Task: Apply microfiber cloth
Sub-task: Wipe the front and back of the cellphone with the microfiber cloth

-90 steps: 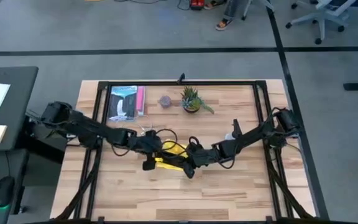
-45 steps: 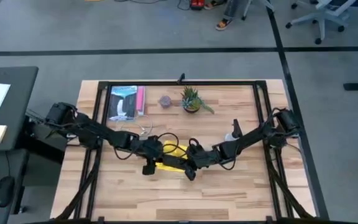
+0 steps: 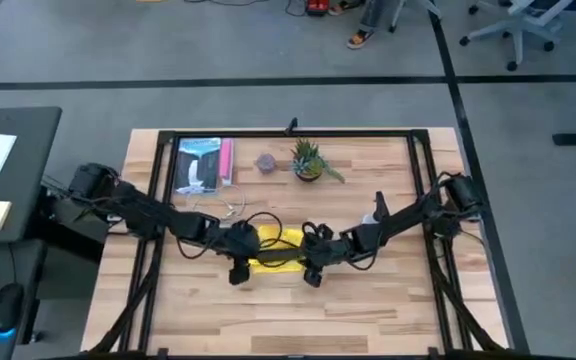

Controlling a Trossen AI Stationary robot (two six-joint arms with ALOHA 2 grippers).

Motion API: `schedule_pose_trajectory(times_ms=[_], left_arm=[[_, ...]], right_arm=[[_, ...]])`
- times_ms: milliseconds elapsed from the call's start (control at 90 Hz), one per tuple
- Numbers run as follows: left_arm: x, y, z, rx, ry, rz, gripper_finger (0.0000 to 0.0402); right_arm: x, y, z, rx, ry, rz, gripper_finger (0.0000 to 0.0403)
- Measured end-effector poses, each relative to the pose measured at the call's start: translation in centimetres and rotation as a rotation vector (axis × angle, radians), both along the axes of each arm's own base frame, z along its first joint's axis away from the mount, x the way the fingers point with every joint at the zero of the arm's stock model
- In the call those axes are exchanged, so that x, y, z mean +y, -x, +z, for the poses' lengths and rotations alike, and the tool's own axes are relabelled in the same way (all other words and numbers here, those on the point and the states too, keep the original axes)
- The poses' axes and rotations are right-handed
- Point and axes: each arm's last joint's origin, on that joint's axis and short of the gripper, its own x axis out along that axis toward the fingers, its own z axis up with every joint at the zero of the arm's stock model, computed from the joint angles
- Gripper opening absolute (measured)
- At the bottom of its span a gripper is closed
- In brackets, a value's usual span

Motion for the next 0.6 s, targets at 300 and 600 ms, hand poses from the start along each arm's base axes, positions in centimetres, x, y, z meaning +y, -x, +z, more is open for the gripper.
schedule_pose_trajectory(times_ms=[300, 600], left_arm=[[0.6, 4.5, 1.6, -0.108, 0.13, 0.117, 0.0011], [2.8, 10.6, -0.3, -0.346, 0.33, 0.284, 0.0011]], right_arm=[[0.9, 0.2, 4.8, -0.001, 0.062, 0.064, 0.0216], [1.0, -3.3, 3.5, -0.248, 0.135, 0.087, 0.0219]])
